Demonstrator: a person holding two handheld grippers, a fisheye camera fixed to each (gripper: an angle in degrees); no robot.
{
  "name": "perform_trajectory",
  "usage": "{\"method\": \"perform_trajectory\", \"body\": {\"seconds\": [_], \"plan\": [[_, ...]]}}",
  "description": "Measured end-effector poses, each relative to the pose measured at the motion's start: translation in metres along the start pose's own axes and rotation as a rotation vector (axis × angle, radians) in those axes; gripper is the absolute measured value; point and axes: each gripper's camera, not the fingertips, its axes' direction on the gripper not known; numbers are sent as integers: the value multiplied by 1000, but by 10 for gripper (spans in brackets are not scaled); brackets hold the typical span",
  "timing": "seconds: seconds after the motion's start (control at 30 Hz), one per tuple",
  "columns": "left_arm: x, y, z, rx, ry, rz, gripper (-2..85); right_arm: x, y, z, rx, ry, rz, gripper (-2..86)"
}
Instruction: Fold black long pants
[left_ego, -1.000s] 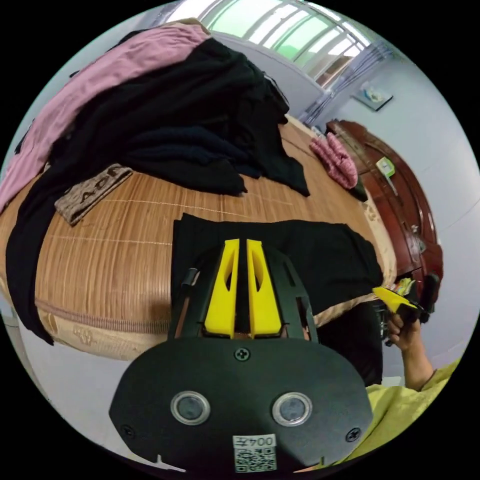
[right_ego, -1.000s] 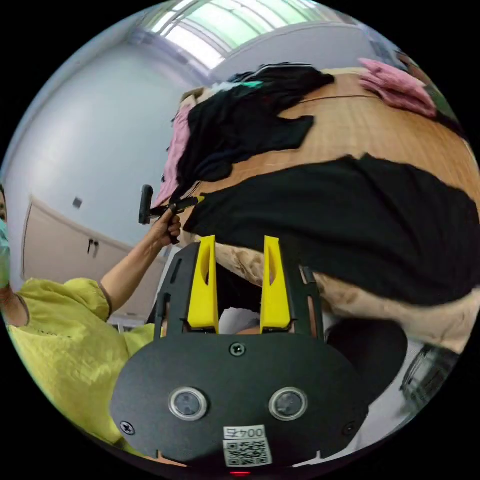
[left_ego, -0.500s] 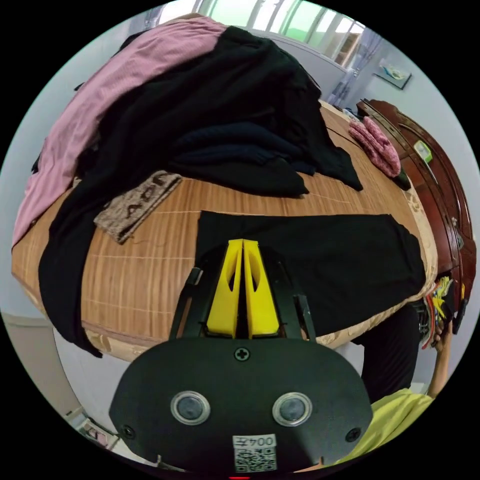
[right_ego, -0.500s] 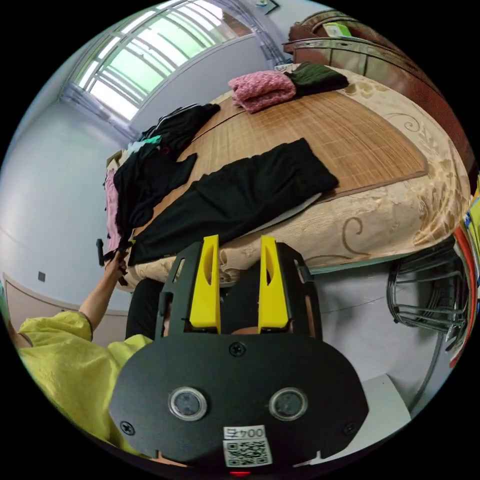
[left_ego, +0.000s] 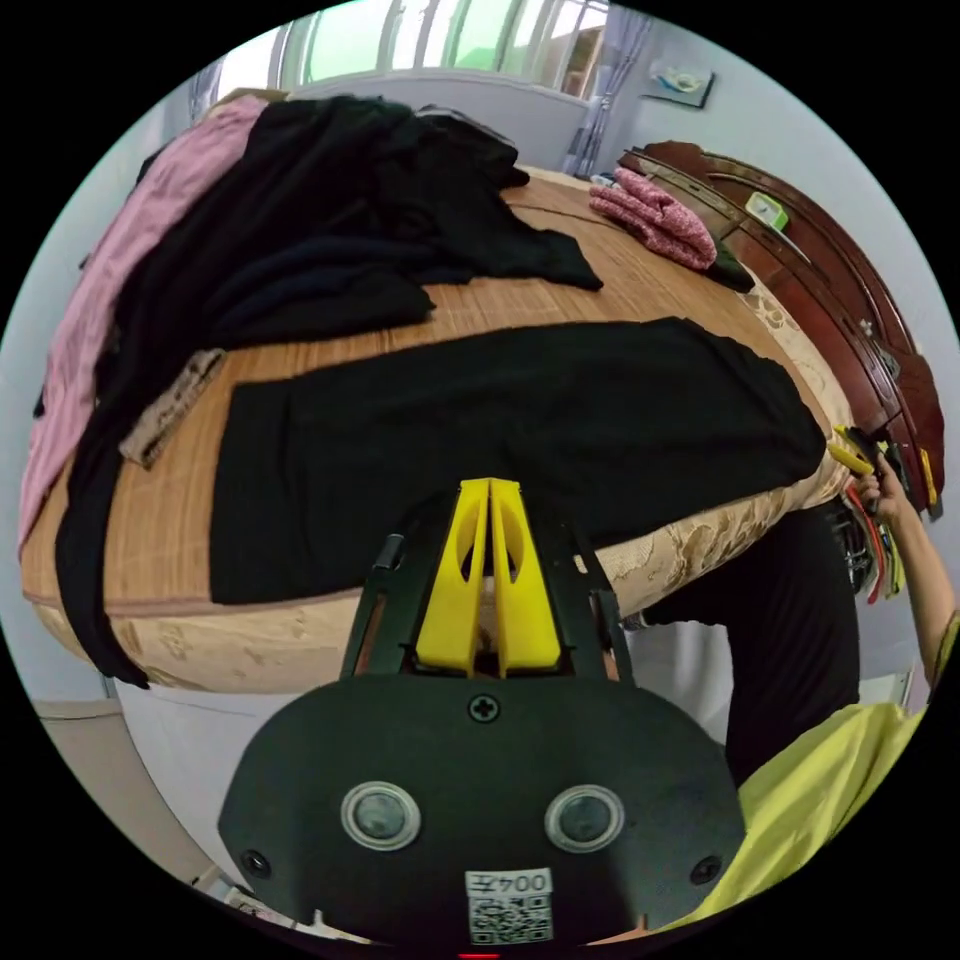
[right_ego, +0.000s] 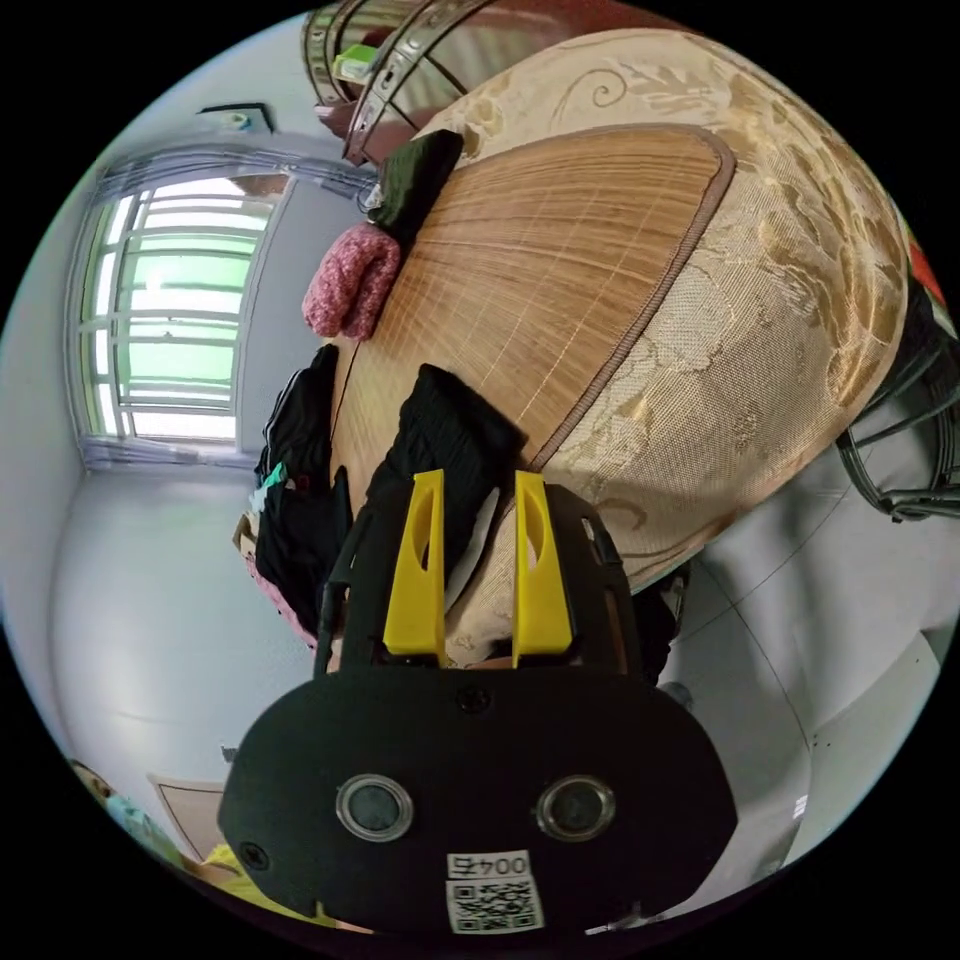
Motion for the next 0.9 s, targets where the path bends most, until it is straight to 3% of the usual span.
{"method": "perform_trajectory", "body": {"seconds": [0.2, 0.4, 0.57, 0.73, 0.9], "plan": [[21, -15, -17, -17, -65, 42, 4, -14, -26, -10, -69, 19, -13, 107], [24, -25, -33, -18, -28, 22, 4, -58, -38, -23, -110, 217, -119, 59], [24, -31, -45, -17, 18, 1, 4, -141, -39, -26, -124, 450, -375, 44], [32, -38, -60, -15, 15, 3, 4, -217, -25, -25, -89, 550, -675, 40], [42, -45, -72, -15, -11, 17, 3, -182, -41, -14, -100, 578, -496, 40]]}}
